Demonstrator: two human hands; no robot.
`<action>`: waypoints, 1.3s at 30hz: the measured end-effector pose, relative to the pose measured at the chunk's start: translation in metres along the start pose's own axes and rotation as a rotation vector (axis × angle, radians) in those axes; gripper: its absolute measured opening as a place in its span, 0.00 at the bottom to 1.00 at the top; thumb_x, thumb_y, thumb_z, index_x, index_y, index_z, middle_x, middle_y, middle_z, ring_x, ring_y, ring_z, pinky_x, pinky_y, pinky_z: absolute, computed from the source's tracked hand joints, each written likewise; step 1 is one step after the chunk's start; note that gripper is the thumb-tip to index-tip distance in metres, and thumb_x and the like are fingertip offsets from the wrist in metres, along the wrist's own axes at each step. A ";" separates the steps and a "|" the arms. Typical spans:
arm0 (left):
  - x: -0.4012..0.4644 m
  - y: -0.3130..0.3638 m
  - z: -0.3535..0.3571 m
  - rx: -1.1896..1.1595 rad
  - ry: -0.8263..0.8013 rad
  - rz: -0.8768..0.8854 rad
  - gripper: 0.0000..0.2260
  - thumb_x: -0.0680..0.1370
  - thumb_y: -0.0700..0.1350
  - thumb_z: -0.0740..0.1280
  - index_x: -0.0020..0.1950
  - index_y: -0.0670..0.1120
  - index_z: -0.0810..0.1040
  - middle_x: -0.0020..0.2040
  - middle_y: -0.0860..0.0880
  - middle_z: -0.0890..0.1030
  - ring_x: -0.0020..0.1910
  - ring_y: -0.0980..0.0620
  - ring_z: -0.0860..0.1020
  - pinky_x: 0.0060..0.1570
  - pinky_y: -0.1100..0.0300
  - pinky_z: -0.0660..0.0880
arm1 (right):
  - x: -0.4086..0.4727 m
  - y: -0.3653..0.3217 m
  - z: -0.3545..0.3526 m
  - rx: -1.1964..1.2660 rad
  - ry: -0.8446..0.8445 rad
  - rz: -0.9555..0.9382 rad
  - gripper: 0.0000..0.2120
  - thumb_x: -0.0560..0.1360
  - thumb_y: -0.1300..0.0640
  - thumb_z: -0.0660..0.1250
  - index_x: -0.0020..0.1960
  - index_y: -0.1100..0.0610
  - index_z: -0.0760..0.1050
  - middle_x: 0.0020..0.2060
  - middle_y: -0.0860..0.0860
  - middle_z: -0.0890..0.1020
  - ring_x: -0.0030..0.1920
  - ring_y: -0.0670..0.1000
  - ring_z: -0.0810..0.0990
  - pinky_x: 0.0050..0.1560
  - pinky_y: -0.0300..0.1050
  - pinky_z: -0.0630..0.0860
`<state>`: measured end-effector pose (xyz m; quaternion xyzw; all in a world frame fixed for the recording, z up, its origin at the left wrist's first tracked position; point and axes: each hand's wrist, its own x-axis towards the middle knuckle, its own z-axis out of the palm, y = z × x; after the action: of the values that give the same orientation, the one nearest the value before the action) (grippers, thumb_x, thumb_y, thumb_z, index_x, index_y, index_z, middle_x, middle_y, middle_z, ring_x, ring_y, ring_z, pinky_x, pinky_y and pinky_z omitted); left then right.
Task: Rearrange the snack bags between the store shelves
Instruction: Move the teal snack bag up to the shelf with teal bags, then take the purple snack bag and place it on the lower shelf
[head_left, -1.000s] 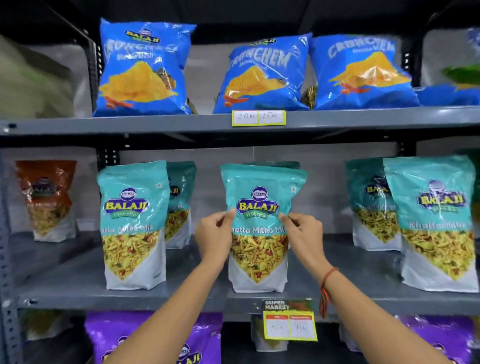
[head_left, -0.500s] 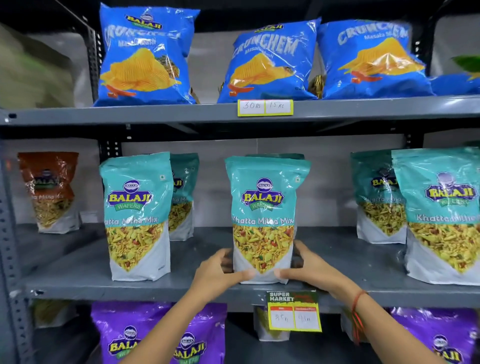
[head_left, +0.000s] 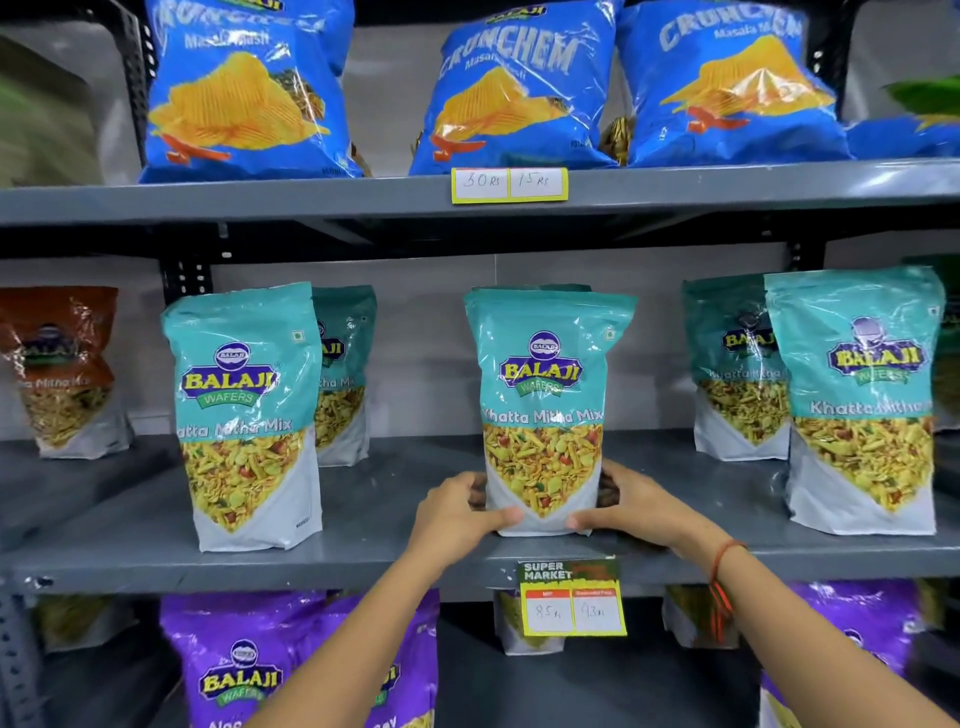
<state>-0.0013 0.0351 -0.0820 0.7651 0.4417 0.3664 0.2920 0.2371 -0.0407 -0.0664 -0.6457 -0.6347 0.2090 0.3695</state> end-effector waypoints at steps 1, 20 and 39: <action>0.002 0.002 0.003 0.002 -0.001 -0.002 0.28 0.63 0.60 0.78 0.59 0.52 0.79 0.55 0.55 0.85 0.51 0.58 0.82 0.56 0.56 0.78 | 0.001 0.003 -0.002 0.012 0.000 0.012 0.38 0.60 0.45 0.80 0.67 0.47 0.71 0.60 0.44 0.81 0.57 0.43 0.80 0.57 0.39 0.76; -0.080 0.018 -0.027 -0.215 0.564 0.125 0.19 0.71 0.53 0.74 0.61 0.50 0.79 0.47 0.53 0.84 0.48 0.58 0.82 0.53 0.61 0.77 | -0.071 -0.070 0.062 0.213 0.743 -0.299 0.36 0.68 0.42 0.73 0.71 0.50 0.65 0.64 0.49 0.72 0.67 0.52 0.70 0.67 0.58 0.70; -0.198 -0.318 0.033 -0.208 0.198 -0.682 0.24 0.63 0.46 0.81 0.56 0.42 0.78 0.50 0.39 0.83 0.43 0.56 0.80 0.54 0.47 0.78 | -0.048 0.130 0.365 0.261 -0.269 0.310 0.43 0.56 0.42 0.74 0.68 0.51 0.67 0.60 0.55 0.78 0.58 0.58 0.80 0.58 0.58 0.78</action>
<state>-0.1887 -0.0055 -0.4050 0.5010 0.6578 0.3633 0.4293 0.0489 0.0003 -0.4061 -0.6486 -0.5391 0.4275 0.3254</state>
